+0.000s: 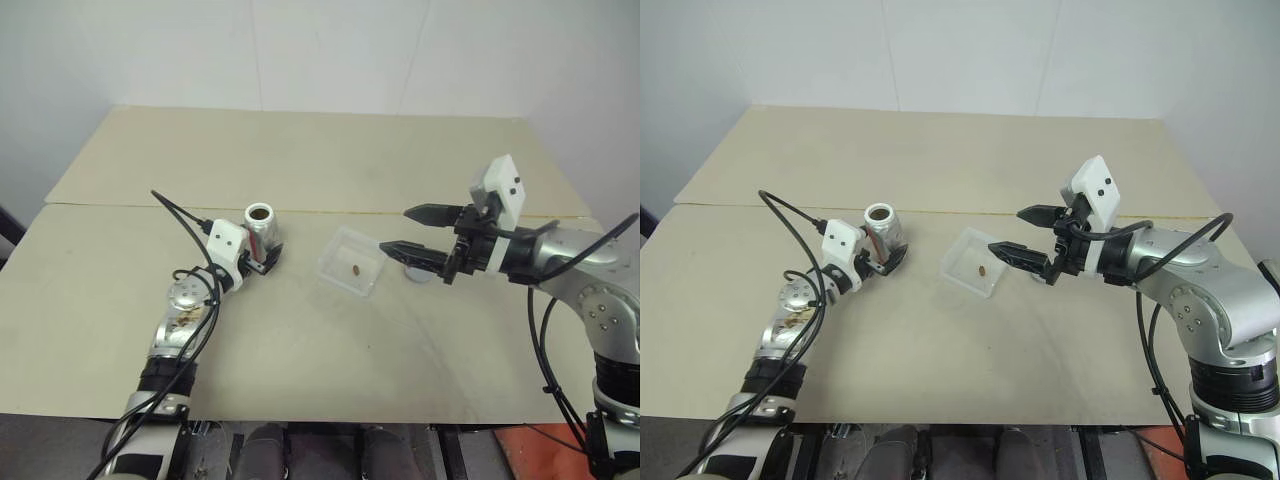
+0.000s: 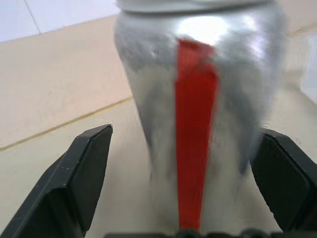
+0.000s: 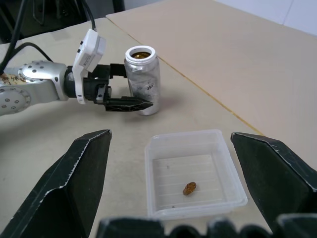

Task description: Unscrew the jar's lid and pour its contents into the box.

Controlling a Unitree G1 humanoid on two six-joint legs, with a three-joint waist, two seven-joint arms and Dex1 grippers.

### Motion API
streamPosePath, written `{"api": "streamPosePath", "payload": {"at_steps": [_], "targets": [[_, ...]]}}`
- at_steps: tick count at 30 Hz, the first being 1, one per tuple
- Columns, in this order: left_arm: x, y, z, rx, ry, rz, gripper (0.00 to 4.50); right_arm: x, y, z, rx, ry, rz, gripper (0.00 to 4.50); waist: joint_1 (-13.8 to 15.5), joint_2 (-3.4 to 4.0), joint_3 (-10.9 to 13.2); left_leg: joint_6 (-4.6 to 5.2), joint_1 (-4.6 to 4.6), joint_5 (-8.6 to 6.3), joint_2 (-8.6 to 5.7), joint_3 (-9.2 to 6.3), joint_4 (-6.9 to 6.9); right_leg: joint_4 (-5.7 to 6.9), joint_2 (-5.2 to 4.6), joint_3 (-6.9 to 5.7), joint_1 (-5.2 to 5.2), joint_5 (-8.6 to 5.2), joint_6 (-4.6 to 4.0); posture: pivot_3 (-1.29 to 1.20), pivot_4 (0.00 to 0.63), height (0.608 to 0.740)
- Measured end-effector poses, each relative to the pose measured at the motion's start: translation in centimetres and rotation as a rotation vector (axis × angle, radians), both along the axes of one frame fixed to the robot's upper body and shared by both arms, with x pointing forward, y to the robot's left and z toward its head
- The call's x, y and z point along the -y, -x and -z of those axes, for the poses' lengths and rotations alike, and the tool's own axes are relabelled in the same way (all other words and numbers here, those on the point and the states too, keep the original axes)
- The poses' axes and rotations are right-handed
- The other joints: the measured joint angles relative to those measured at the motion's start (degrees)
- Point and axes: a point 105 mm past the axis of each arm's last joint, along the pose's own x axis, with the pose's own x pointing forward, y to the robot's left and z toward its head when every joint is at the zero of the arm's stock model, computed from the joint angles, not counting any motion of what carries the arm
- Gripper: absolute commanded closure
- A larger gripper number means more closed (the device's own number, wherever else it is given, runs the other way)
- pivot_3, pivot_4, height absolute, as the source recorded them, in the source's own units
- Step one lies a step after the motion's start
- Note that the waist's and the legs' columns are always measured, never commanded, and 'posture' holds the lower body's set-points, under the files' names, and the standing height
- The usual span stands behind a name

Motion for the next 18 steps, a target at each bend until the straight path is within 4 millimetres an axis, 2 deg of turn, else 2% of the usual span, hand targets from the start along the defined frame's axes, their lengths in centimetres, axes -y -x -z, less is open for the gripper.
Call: {"api": "streamPosePath", "payload": {"at_steps": [2,6,9,15,18], "targets": [[-0.3,0.6,0.2,-0.016,-0.017,0.011,0.02,0.0,0.1,0.2,-0.008,0.000,0.002,0.00,0.01,0.00,0.00,0.00,0.01,0.00,0.00,0.01,0.00,0.00,0.00,0.00,0.00,0.00,0.00,0.00,0.150,0.740],[-1.4,3.4,0.4,-0.062,-0.068,0.083,0.02,0.1,0.3,0.7,-0.019,0.005,0.007,0.00,-0.13,0.01,0.00,0.01,0.04,-0.01,0.02,0.01,-0.04,0.01,-0.01,0.04,-0.01,0.00,0.00,0.00,0.150,0.740],[-2.4,5.6,-0.5,-0.084,-0.119,0.167,0.02,0.2,0.6,0.8,-0.021,0.007,0.004,0.00,-0.21,0.01,0.00,0.02,0.15,-0.02,0.08,0.02,-0.13,0.02,-0.01,0.06,0.03,-0.01,-0.01,0.00,0.150,0.740],[-4.9,9.1,-5.5,-0.107,-0.154,0.383,0.02,0.6,1.2,1.7,-0.054,0.030,-0.002,0.00,-0.12,0.01,0.00,0.05,0.36,-0.03,0.04,0.20,-0.36,-0.09,-0.07,0.10,0.11,-0.01,-0.03,0.00,0.150,0.740],[-5.5,9.9,-8.5,-0.078,-0.180,0.487,0.02,1.0,1.3,1.9,-0.058,0.038,0.003,0.00,0.00,0.01,0.00,0.04,0.37,-0.03,0.00,0.25,-0.36,-0.11,-0.06,0.09,0.11,-0.02,-0.02,0.00,0.150,0.740]]}}
